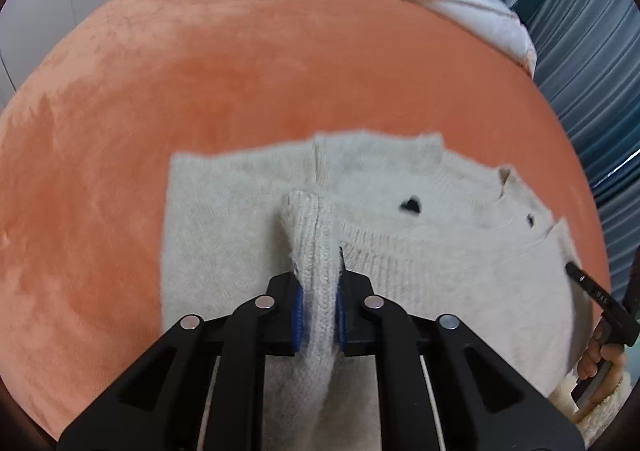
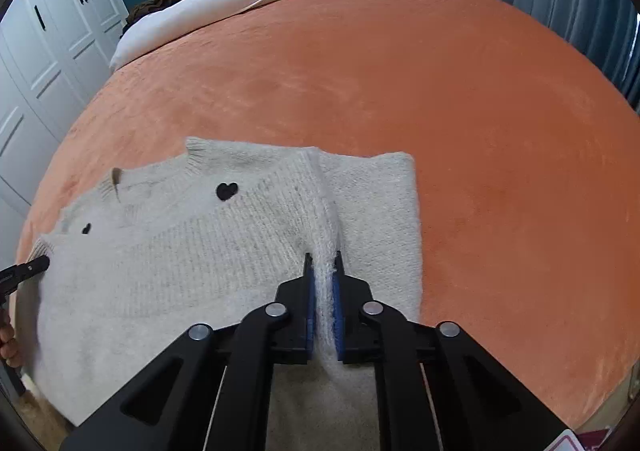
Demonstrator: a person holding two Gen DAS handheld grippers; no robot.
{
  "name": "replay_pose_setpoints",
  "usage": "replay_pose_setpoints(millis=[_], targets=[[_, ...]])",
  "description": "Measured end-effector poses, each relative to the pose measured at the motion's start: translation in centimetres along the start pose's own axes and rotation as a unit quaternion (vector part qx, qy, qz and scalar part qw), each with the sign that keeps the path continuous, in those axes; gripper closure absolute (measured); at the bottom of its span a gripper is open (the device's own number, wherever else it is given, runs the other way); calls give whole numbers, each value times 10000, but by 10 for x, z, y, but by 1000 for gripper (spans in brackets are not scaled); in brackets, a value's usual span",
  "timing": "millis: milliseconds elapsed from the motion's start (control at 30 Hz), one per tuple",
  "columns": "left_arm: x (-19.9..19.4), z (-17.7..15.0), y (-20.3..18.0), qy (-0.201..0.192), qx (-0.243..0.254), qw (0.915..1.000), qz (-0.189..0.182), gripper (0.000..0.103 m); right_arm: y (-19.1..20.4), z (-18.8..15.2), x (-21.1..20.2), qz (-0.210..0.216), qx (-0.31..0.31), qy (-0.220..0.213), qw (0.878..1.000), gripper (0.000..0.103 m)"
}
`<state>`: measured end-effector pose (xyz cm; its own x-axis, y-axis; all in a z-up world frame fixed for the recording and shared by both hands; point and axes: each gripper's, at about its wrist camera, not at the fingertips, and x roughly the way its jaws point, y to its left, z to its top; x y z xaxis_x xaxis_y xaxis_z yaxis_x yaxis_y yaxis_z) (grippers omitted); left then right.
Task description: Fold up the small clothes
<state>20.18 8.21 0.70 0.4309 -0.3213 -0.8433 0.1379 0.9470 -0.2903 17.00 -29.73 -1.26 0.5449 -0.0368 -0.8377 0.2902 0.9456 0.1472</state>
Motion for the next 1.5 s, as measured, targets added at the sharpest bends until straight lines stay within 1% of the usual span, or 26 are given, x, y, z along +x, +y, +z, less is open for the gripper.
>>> replay_pose_setpoints(millis=[67, 133, 200, 233, 267, 300, 333, 400, 467, 567, 633, 667, 700, 800, 900, 933, 1000, 1033, 1100, 1200, 1267, 1333, 1367, 1400, 1433, 1500], targets=[[-35, 16, -4, -486, 38, 9986, -193, 94, -6, 13, -35, 374, 247, -524, 9976, 97], [-65, 35, -5, -890, -52, 9952, -397, 94, -14, 28, -74, 829, 599, -1092, 9887, 97], [-75, 51, -3, -1156, -138, 9926, -355, 94, -20, 37, -100, 945, 785, -1586, 9797, 98], [-70, 56, 0, -1139, -135, 9928, -333, 93, -24, 40, -102, 892, 823, -1732, 9774, 98], [-55, 60, 3, -1030, -149, 9944, -195, 93, -29, 43, -89, 769, 859, -1659, 9794, 98], [-29, 60, 9, -734, -217, 9970, -109, 93, -35, 44, -65, 596, 892, -1370, 9847, 98], [-4, 57, 18, -413, -328, 9986, -21, 93, -41, 40, -24, 301, 937, -857, 9914, 98], [52, 41, 31, 233, -489, 9981, 307, 93, -48, 23, 43, -102, 921, 98, 9956, 98], [57, 31, 35, -106, -519, 9983, 244, 92, -45, 19, 47, -226, 769, -46, 9968, 98], [41, 35, 29, -204, -545, 9981, 187, 85, -40, 29, 21, -43, 875, -228, 9959, 95], [13, 32, 18, -449, -347, 9970, 517, 80, -31, 26, -13, -76, 753, -614, 9952, 89], [-4, 27, 10, -621, -278, 9950, 738, 70, -20, 21, -29, -85, 664, -782, 9947, 88], [-21, 24, 4, -757, -234, 9936, 807, 68, -7, 15, -39, -11, 557, -855, 9948, 88], [-61, -8, -38, -1029, -151, 9942, 263, 64, 64, -19, -49, 810, -4, -612, 9948, 88], [-51, -48, -77, -644, -97, 9974, -304, 64, 145, -66, -31, 1672, -563, 71, 9843, 96], [-38, -62, -89, -412, -42, 9986, -317, 64, 163, -77, -24, 1807, -691, 215, 9809, 99], [-18, -78, -91, -102, -38, 9999, -65, 66, 182, -96, -13, 1711, -1009, 369, 9794, 101], [-12, -85, -85, -13, -94, 9999, 61, 68, 178, -98, -13, 1601, -1062, 337, 9808, 103], [-17, -93, -66, -97, -75, 9997, 204, 75, 140, -92, -17, 1379, -738, 295, 9873, 103], [-31, -106, -37, -149, 133, 9969, 764, 75, 40, -82, -28, 558, 144, 160, 9982, 103], [-33, -113, -14, -83, -106, 9986, 509, 82, -28, -87, -34, 12, 650, 159, 9978, 103], [-35, -119, -7, -137, -272, 9989, 351, 85, -69, -98, -39, 559, 1151, 232, 9915, 103], [-36, -119, -10, -171, -272, 9987, 395, 85, -69, -99, -42, 452, 1132, 249, 9922, 103], [-36, -120, -14, -204, -267, 9983, 476, 85, -60, -98, -46, -10, 863, 243, 9960, 103], [-38, -119, -19, -239, -285, 9979, 533, 86, -49, -98, -49, -154, 668, 200, 9974, 103], [-44, -119, -22, -254, -356, 9979, 486, 83, -27, -92, -59, 14, 666, 42, 9978, 103]])
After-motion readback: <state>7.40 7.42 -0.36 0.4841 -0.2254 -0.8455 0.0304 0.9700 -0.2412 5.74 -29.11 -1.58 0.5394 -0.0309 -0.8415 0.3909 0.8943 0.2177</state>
